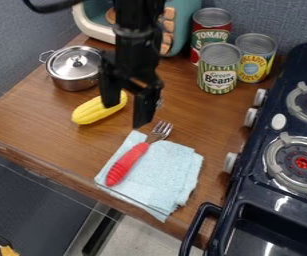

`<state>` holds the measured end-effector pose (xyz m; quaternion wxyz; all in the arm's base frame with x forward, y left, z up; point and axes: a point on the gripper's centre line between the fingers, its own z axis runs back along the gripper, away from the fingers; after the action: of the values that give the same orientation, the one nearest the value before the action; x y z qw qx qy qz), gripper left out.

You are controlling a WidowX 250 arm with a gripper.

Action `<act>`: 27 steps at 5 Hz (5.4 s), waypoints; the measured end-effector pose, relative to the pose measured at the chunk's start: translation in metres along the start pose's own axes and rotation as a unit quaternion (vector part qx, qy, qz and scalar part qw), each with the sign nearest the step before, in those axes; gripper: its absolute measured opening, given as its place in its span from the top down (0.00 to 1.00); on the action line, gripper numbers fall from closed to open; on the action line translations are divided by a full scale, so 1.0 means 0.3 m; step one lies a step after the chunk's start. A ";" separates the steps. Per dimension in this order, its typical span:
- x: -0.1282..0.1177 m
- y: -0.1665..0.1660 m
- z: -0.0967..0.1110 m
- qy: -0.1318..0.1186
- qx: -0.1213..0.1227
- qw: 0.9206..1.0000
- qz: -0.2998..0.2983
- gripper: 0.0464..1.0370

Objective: Lift and drop the red cutlery and white napkin

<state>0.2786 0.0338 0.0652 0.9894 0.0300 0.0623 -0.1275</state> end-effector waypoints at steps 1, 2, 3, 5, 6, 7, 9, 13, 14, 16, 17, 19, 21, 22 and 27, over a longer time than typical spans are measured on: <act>0.000 0.033 -0.035 0.006 0.000 1.000 0.000 0.04; -0.009 0.014 -0.063 -0.001 -0.012 0.999 -0.036 0.04; -0.040 -0.042 -0.084 0.009 -0.036 0.997 -0.063 0.04; -0.111 -0.105 -0.078 0.001 -0.061 0.994 -0.091 0.04; -0.080 -0.086 -0.093 -0.009 -0.047 0.996 -0.076 0.04; -0.052 -0.056 -0.130 -0.011 -0.023 0.998 -0.050 0.04; -0.043 -0.057 -0.168 -0.005 -0.012 0.999 -0.048 0.04; -0.039 -0.070 -0.168 -0.017 -0.038 0.998 -0.039 0.65; -0.038 -0.071 -0.168 -0.019 -0.041 0.998 -0.036 0.65; -0.012 -0.022 -0.048 -0.080 -0.049 0.996 -0.005 0.65; 0.028 0.048 0.015 -0.117 -0.034 0.992 0.029 0.67; 0.049 0.101 0.073 -0.125 -0.020 0.990 0.060 0.68; 0.033 0.081 0.068 -0.107 -0.034 0.992 0.057 0.68; 0.043 0.085 0.086 -0.114 -0.038 0.991 0.057 0.68; 0.060 0.167 0.339 -0.226 -0.047 0.968 0.097 0.68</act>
<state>0.3205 0.0702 0.1658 0.9858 -0.0405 -0.1598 -0.0316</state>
